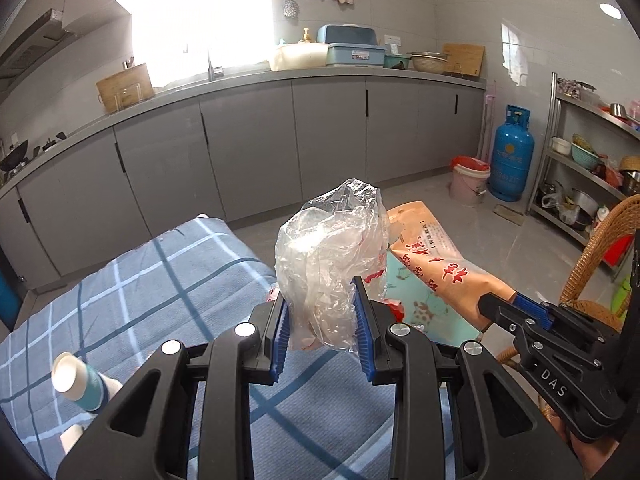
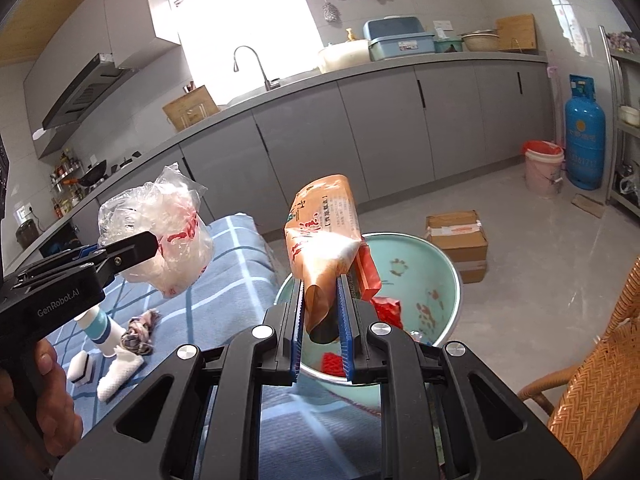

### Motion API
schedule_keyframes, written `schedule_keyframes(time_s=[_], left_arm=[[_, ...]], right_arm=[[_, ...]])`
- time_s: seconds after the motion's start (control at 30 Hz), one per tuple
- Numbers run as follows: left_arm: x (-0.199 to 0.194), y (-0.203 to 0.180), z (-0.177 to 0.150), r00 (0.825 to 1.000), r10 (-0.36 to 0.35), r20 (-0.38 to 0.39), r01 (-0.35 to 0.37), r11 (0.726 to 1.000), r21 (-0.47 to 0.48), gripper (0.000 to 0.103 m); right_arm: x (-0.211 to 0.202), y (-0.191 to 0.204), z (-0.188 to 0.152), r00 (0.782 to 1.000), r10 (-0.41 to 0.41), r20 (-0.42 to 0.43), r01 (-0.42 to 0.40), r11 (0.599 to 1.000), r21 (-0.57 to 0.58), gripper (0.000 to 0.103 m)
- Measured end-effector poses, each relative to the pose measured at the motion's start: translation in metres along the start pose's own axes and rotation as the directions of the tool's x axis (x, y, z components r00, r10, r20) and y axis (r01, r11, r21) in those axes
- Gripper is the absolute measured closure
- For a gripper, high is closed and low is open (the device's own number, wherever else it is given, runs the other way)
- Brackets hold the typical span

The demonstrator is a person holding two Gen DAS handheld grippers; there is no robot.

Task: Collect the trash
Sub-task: 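Carry the clear bag and orange wrapper over the green basin and release both, then move both tools back over the table toward the sponge and tissue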

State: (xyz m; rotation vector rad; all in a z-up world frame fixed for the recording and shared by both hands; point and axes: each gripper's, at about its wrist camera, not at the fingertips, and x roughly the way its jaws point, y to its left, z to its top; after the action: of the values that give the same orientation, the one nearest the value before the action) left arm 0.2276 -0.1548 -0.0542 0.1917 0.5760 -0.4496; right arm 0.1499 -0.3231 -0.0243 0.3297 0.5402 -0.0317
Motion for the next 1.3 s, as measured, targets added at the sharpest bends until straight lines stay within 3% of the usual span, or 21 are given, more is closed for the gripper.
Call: schedule_keyframes(time_s=[0.37, 0.77, 0.83, 0.87, 0.9, 0.97, 1.1, 1.3], left_arm=[[0.051, -0.028, 0.011, 0.996, -0.066, -0.055, 0.067, 0.998, 0.016, 0.074], [0.105, -0.048, 0.011, 0.988, -0.085, -0.130, 0.088, 0.996, 0.018, 0.072], [0.110, -0.050, 0.008, 0.987, -0.082, -0.136, 0.085, 0.996, 0.020, 0.058], [0.111, -0.050, 0.007, 0.988, -0.077, -0.138, 0.080, 0.997, 0.018, 0.051], [0.113, -0.048, 0.008, 0.988, -0.075, -0.138, 0.078, 0.997, 0.016, 0.044], [0.115, -0.047, 0.005, 0.986, -0.077, -0.149, 0.080, 0.997, 0.016, 0.045], [0.114, -0.039, -0.001, 0.986, -0.067, -0.155, 0.067, 0.998, -0.006, 0.031], [0.100, -0.026, -0.009, 0.987, -0.050, -0.151, 0.045, 0.998, -0.036, 0.025]], right_arm=[[0.026, -0.032, 0.008, 0.998, -0.046, -0.030, 0.047, 0.999, 0.007, 0.086], [0.053, -0.054, 0.014, 0.996, -0.068, -0.064, 0.068, 0.998, 0.002, 0.085], [0.059, -0.057, 0.013, 0.995, -0.063, -0.079, 0.063, 0.998, 0.003, 0.078], [0.059, -0.058, 0.014, 0.994, -0.073, -0.077, 0.073, 0.997, 0.002, 0.067], [0.058, -0.061, 0.014, 0.995, -0.077, -0.066, 0.077, 0.997, 0.010, 0.065], [0.056, -0.067, 0.012, 0.995, -0.078, -0.067, 0.080, 0.996, 0.029, 0.065], [0.050, -0.076, 0.005, 0.994, -0.091, -0.068, 0.095, 0.993, 0.066, 0.063], [0.034, -0.072, -0.002, 0.995, -0.091, -0.050, 0.096, 0.990, 0.102, 0.056]])
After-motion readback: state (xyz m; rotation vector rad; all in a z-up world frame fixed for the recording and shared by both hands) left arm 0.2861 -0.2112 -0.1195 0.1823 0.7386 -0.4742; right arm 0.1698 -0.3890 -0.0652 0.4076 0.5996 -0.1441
